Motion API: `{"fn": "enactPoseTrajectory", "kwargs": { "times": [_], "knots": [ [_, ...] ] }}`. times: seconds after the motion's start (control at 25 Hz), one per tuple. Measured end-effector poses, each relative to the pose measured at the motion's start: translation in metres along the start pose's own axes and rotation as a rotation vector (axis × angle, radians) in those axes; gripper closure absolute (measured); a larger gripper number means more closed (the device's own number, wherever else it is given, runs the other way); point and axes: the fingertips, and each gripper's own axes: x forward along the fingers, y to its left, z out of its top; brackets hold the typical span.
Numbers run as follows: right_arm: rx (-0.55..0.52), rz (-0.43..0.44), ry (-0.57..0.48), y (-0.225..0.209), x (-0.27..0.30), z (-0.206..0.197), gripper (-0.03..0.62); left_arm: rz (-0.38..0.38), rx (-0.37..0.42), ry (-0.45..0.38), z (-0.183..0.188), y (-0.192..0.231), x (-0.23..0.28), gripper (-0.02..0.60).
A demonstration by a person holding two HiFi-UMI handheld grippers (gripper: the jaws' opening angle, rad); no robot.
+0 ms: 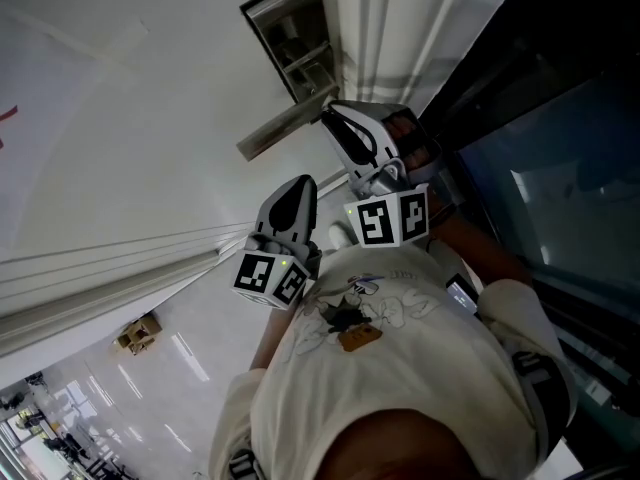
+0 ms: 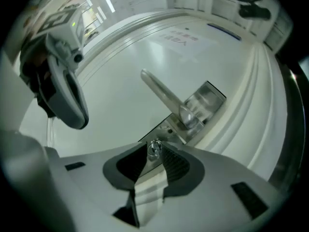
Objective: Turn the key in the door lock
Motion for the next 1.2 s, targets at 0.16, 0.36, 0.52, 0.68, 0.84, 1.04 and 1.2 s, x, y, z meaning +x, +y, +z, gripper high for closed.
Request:
{"fn": "enactPoseTrajectory", "kwargs": {
  "times": [0.16,0.36,0.52,0.68,0.84,1.04,1.2],
  "knots": [
    [0.458,0.066,-0.074,-0.007,-0.008,-0.003,0.445,-0.002,0.0,0.006,-0.003,-0.001,0.001,0.577],
    [1.217,0.182,-0.167,-0.016,-0.003,-0.014,0.421,-0.01,0.003,0.012,-0.005,-0.004,0.002,0.577],
    [1.44,0.213,-0.192,-0.018,0.005,-0.02,0.422,-0.011,-0.001,0.02,-0.007,-0.004,0.002,0.577],
    [1.53,0.241,-0.189,-0.012,0.012,-0.022,0.427,-0.01,0.003,0.015,-0.007,-0.001,0.0,0.577],
    [1.555,0.245,-0.196,-0.012,0.014,-0.02,0.465,0.002,-0.013,0.011,-0.006,0.003,-0.002,0.577],
    [1.545,0.234,-0.195,-0.013,0.014,-0.019,0.47,0.005,-0.013,0.005,-0.004,0.006,-0.003,0.577],
    [1.465,0.208,-0.176,-0.013,0.014,-0.018,0.473,0.004,-0.013,0.005,-0.003,0.007,-0.003,0.577]
  ]
}}
